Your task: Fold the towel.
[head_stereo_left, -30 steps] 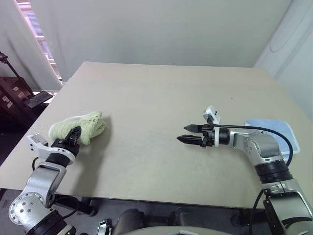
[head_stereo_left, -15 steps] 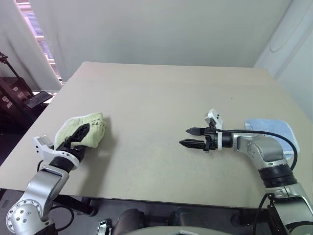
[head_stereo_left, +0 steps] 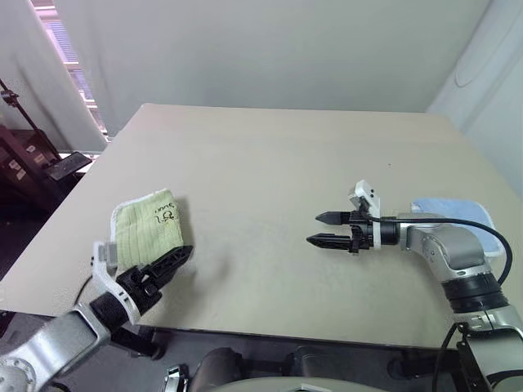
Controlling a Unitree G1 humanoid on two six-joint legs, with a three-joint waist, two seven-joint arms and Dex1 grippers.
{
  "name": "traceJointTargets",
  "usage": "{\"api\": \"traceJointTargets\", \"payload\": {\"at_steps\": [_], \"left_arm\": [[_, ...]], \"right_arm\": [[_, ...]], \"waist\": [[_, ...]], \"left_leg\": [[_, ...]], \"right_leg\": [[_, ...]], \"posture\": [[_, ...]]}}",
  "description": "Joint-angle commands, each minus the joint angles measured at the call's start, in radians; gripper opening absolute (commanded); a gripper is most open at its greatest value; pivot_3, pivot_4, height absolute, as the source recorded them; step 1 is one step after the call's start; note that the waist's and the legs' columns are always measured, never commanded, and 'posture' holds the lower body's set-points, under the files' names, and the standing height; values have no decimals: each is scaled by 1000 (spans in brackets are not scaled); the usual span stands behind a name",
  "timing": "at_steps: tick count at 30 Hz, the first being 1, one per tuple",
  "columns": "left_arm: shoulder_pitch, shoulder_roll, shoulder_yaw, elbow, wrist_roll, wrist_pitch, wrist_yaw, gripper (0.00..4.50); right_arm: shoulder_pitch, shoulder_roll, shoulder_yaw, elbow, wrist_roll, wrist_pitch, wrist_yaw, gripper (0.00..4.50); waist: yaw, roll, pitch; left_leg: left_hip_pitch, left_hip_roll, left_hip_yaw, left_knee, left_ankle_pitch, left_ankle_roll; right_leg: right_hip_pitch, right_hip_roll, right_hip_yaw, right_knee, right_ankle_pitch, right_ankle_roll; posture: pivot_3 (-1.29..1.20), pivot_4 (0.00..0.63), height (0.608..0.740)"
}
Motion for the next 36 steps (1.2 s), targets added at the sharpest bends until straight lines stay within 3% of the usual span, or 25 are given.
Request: {"api": "traceJointTargets", "payload": {"at_steps": [1,6,9,15,20,24,29,36], "left_arm": [[-176,79,-7,-8,173,-42,-141,4461],[-363,153,-150,89,507,-84,-490,4461],[-405,109,-216,176,652,-159,-679,4461],[-408,65,-416,304,1068,-429,-998,4461],[-485,-55,-454,390,1112,-393,-987,4461],[-470,-165,-429,401,1183,-467,-935,4461],[-445,-156,-348,411,1197,-535,-1012,4461],[-421,-140,-351,399,1274,-693,-1176,4461]], "right_arm": [[4,2,-86,-58,37,-21,-26,4500],[27,-3,-150,-128,79,26,-71,4500],[42,-2,-182,-163,101,47,-102,4500],[116,47,-228,-204,96,-6,-190,4500],[138,52,-223,-223,109,9,-210,4500],[158,70,-216,-310,142,29,-228,4500],[195,49,-202,-380,140,30,-228,4500],[306,32,-306,-357,121,-107,-217,4500]], "waist": [[-2,5,0],[-14,8,-1],[-14,8,-1],[-7,8,-1],[-5,8,-1],[-6,7,-1],[-5,7,-1],[-3,6,-1]], "left_leg": [[-1,0,2,-1,1,-1],[-2,-1,5,-1,2,-2],[-3,-1,6,-5,5,-8],[-3,0,6,-10,7,-5],[-3,0,6,-10,6,1],[-3,0,6,-9,7,3],[-2,1,5,-10,7,4],[-2,0,4,-7,8,5]], "right_leg": [[0,-2,-2,0,0,0],[3,-4,-1,-2,0,0],[1,-4,-1,-2,0,1],[-2,-3,-2,-2,-2,0],[-1,-3,-2,-2,-2,1],[0,-3,-2,-1,-1,3],[-1,-3,-4,1,1,7],[2,-4,-4,-1,0,5]], "posture": [[0,0,724],[0,0,724],[0,0,724],[0,0,724],[0,0,724],[0,0,724],[0,0,724],[0,0,724]]}}
